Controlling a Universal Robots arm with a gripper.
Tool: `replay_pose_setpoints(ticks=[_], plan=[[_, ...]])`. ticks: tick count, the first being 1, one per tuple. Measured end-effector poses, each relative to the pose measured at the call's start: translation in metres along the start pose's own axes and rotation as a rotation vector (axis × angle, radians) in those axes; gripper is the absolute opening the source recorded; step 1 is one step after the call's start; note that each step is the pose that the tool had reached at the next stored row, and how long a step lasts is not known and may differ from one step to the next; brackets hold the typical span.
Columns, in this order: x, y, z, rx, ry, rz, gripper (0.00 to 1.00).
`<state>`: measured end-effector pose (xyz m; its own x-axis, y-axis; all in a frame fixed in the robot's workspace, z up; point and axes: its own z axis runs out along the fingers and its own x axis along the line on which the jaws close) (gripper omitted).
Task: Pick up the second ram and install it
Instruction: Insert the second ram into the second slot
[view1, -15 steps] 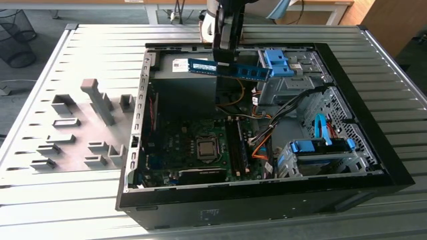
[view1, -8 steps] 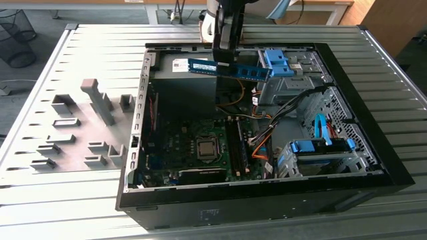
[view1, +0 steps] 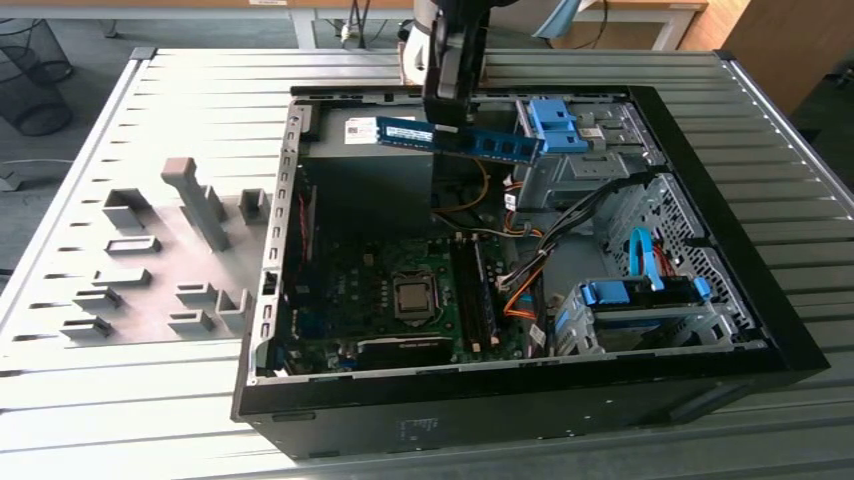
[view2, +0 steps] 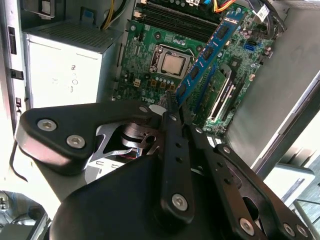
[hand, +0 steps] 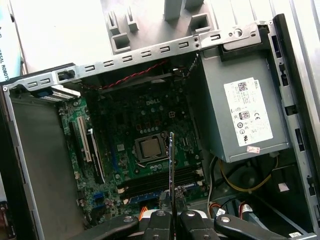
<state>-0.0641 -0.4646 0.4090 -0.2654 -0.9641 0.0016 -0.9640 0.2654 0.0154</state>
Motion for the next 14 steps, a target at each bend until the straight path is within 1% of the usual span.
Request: replay_pose_setpoints(ticks=[3,6,14], plan=[[0.0,0.0,0.0001,0.0,-0.0002,0.017,0.14],[0.0,0.0,0.0002,0.0,-0.0006,0.047,0.14],[0.0,0.0,0.0011,0.0008,-0.002,0.168,0.14]])
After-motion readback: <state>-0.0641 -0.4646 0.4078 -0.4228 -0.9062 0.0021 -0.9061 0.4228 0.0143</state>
